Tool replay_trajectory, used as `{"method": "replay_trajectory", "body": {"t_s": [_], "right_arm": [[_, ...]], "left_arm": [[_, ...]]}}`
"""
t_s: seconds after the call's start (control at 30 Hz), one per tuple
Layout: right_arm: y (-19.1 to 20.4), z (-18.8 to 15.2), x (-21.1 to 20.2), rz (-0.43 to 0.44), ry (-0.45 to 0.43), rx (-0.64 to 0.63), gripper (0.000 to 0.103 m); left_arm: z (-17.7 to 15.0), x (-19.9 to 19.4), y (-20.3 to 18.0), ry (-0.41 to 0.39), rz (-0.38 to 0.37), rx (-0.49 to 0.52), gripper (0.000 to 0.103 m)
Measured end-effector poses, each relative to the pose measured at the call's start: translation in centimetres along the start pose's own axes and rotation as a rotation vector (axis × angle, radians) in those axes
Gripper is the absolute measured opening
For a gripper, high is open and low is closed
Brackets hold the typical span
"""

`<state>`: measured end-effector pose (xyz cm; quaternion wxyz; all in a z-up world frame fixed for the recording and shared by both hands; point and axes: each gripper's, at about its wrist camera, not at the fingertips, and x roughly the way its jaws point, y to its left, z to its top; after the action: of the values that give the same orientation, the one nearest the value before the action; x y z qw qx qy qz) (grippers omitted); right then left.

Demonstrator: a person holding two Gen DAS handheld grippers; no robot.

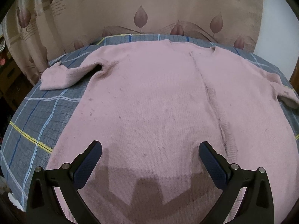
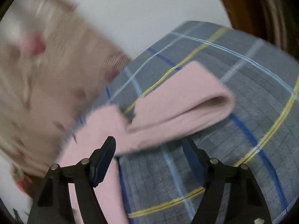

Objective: Fold small clothes
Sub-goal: 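Grasp the pink sweater's sleeve cuff with the right tool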

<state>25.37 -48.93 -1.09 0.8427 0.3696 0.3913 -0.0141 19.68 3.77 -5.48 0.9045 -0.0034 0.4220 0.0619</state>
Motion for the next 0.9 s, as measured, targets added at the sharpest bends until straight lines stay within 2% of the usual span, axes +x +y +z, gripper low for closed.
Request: {"method": "replay_trajectory", "body": {"t_s": [0.1,0.2,0.3,0.63,0.67,0.73,0.77,0.83,0.9], "right_arm": [[-1.1,1.7,0.3,0.037,0.008,0.058,0.07],[-1.6,2.5,1.4,0.027,0.019,0.091,0.068],[-3.1,2.9,2.4,0.031,0.045,0.189,0.063],[-4.9,4.3,3.6,0.038,-0.024,0.307,0.062],[-5.0,4.5,3.7,0.04,-0.034,0.322,0.059],[-5.1,4.9,4.4,0.037,-0.047,0.328,0.027],[-5.1,5.3,5.1,0.029,-0.023,0.328,0.01],[-5.8,5.4,6.1,0.057,-0.001,0.388,0.009],[-6.0,5.5,6.2,0.106,-0.024,0.461,0.009]], "left_arm": [[0.0,0.1,0.0,0.005,0.002,0.0,0.103],[0.0,0.2,-0.1,0.013,0.001,0.001,0.103],[0.0,0.4,-0.1,0.022,-0.002,0.0,0.103],[0.1,0.8,-0.2,0.04,-0.012,-0.005,0.103],[0.1,0.8,-0.2,0.041,-0.014,-0.008,0.103],[0.1,0.9,-0.1,0.045,-0.016,-0.01,0.103],[0.1,0.9,-0.1,0.046,-0.017,-0.012,0.103],[0.1,1.0,-0.1,0.048,-0.024,-0.016,0.103],[0.1,1.0,0.1,0.049,-0.032,-0.026,0.103]]}}
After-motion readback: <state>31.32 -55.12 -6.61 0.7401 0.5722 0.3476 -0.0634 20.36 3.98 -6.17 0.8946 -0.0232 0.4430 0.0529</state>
